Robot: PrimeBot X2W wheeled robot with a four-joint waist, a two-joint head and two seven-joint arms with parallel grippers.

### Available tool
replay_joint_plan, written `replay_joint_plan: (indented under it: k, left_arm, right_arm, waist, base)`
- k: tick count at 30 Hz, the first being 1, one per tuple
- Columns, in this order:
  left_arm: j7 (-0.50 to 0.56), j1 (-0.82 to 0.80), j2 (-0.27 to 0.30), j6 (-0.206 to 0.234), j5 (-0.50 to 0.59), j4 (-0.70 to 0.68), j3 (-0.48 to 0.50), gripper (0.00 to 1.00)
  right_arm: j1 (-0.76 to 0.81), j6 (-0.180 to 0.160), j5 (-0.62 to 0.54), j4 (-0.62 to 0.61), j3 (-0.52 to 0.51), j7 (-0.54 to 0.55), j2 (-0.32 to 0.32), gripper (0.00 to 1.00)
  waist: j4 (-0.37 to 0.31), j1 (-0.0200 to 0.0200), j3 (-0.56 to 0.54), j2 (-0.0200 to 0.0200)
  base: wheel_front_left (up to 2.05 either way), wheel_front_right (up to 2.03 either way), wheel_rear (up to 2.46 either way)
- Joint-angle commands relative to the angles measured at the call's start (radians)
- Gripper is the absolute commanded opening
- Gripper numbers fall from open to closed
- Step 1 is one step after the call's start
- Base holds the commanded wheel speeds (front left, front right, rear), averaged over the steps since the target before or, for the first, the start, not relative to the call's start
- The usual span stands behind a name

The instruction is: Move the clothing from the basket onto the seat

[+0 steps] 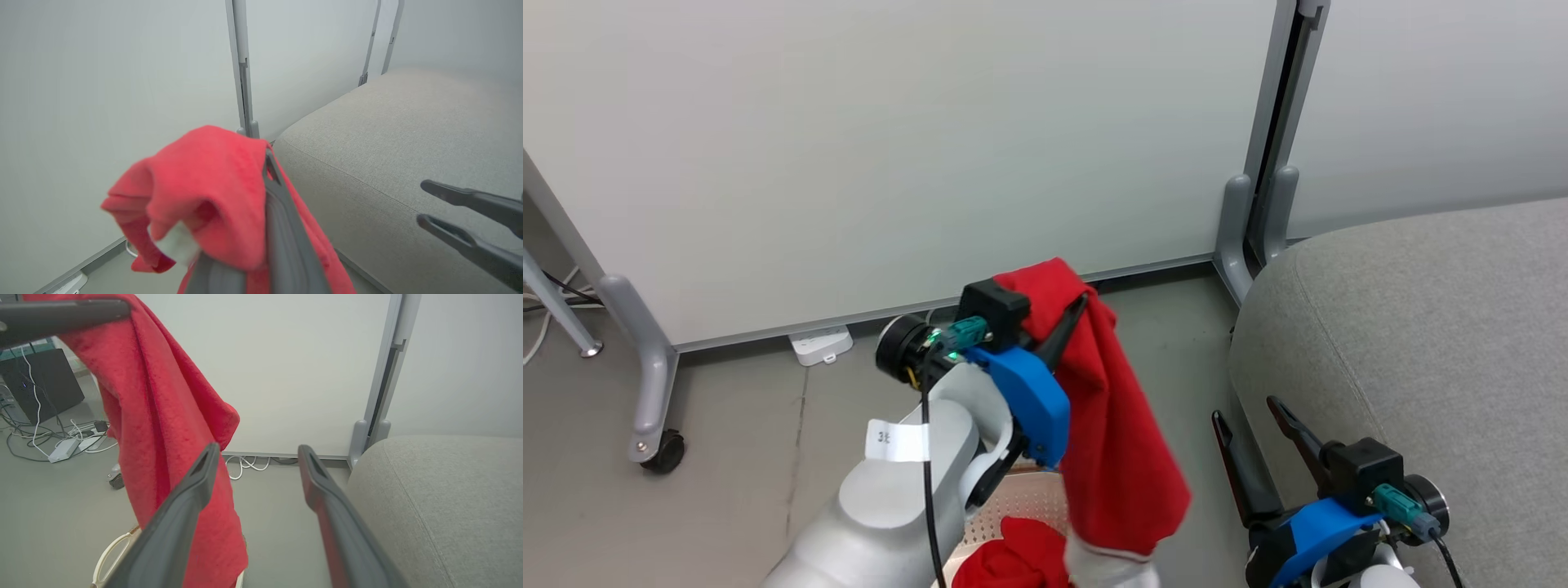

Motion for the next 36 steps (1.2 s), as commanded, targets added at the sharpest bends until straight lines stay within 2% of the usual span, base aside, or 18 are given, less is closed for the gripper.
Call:
replay_joint_plan:
  k: [1, 8, 17, 24, 30, 36]
  left_arm:
    - [0.005, -0.029, 0.001, 0.005, -0.012, -0.018, -0.027, 0.0]
    - [0.008, -0.067, 0.001, 0.035, -0.062, -0.045, -0.101, 0.0]
    - [-0.016, -0.047, 0.001, 0.058, -0.128, -0.015, -0.142, 0.0]
    - [-0.028, -0.061, 0.001, 0.07, -0.163, -0.019, -0.183, 0.0]
    - [-0.035, -0.085, 0.0, 0.074, -0.19, -0.035, -0.229, 0.0]
    - [-0.041, -0.107, 0.0, 0.082, -0.222, -0.062, -0.271, 0.0]
  right_arm:
    - [0.024, 0.0, 0.007, -0.004, 0.004, 0.004, -0.004, 1.0]
    - [0.035, 0.0, 0.015, -0.011, 0.027, 0.01, -0.004, 1.0]
    - [0.04, 0.0, 0.02, -0.023, 0.041, 0.016, -0.003, 1.0]
    - [-0.013, 0.0, 0.041, -0.03, 0.127, 0.036, -0.003, 1.0]
    - [-0.1, 0.0, 0.067, 0.021, 0.201, 0.077, -0.003, 1.0]
    - [-0.206, 0.0, 0.079, 0.135, 0.237, 0.09, -0.003, 1.0]
  waist:
    - [0.005, 0.0002, -0.01, -0.0001]
    - [-0.007, 0.0002, -0.021, -0.0001]
    - [-0.015, 0.0002, -0.015, -0.0001]
    - [-0.008, 0.0002, -0.009, -0.0001]
    - [0.003, 0.0002, -0.001, -0.0001]
    - [0.02, 0.0002, 0.011, -0.0001]
  base:
    - [0.0, 0.0, 0.0]
    - [0.0, 0.0, 0.0]
    - [0.0, 0.0, 0.0]
    - [0.0, 0.0, 0.0]
    - [0.0, 0.0, 0.0]
    - [0.0, 0.0, 0.0]
